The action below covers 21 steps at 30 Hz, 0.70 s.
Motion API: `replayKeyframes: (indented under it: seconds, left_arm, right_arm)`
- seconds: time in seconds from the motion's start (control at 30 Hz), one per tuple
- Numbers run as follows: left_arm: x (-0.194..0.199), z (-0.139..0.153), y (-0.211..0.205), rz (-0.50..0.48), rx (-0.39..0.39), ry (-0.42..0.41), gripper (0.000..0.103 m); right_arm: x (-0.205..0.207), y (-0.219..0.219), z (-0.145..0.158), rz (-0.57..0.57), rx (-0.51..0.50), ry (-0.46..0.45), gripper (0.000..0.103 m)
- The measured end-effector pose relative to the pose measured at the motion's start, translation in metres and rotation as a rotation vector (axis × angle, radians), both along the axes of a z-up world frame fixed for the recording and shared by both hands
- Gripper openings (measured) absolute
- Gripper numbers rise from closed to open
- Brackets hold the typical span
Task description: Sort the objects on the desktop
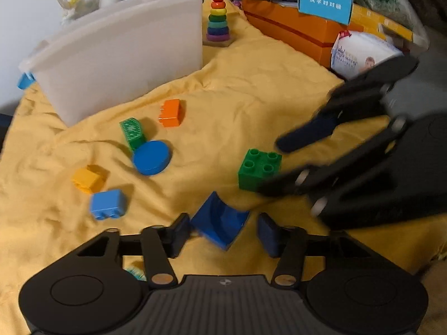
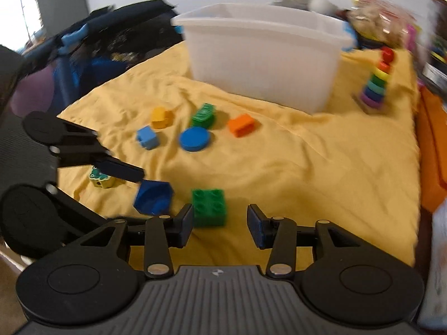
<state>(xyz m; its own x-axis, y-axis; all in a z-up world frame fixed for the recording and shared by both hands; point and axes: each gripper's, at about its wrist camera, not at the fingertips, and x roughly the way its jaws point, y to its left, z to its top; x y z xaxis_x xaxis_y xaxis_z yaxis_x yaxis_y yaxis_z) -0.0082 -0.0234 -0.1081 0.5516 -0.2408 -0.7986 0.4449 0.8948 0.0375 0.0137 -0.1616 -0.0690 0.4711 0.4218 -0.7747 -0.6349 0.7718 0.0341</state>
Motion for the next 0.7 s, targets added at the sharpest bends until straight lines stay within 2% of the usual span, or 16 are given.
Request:
replayKeyframes:
  seconds: [0.03, 0.07, 0.17, 0.27, 0.33, 0.4, 0.47, 0.53, 0.6, 0.7]
  left_arm:
    - [0.000, -0.001, 0.001, -0.012, -0.010, -0.018, 0.047]
    - [-0.001, 0.000, 0.001, -0.018, -0.013, -0.027, 0.046]
    - [-0.003, 0.012, 0.008, -0.005, -0.040, -0.020, 0.046]
    - [0.001, 0.037, 0.018, 0.024, -0.041, -0.070, 0.046]
    - [0.013, 0.062, 0.027, 0.076, -0.078, -0.107, 0.046]
    - [0.027, 0.086, 0.035, 0.112, -0.096, -0.167, 0.046]
    - [0.047, 0.113, 0.040, 0.133, -0.096, -0.260, 0.046]
    - [0.071, 0.137, 0.043, 0.137, -0.066, -0.370, 0.046]
    - [0.097, 0.152, 0.044, 0.146, -0.029, -0.446, 0.046]
    - [0.137, 0.163, 0.052, 0.207, -0.049, -0.463, 0.046]
  right_arm:
    - [0.003, 0.005, -0.007, 0.006, -0.017, 0.011, 0.042]
    - [0.006, 0.007, -0.012, -0.010, -0.022, 0.026, 0.034]
    - [0.010, -0.001, -0.013, -0.048, 0.023, 0.074, 0.034]
    - [0.005, -0.010, -0.003, -0.075, 0.012, 0.029, 0.034]
    - [0.013, -0.016, 0.009, -0.105, 0.035, 0.009, 0.034]
    - [0.024, -0.018, 0.022, -0.137, 0.047, -0.032, 0.034]
    - [0.039, -0.016, 0.040, -0.156, 0.058, -0.097, 0.034]
    - [0.057, -0.011, 0.060, -0.169, 0.059, -0.183, 0.034]
    - [0.077, -0.006, 0.081, -0.187, 0.084, -0.251, 0.034]
    - [0.108, 0.001, 0.104, -0.225, 0.123, -0.310, 0.034]
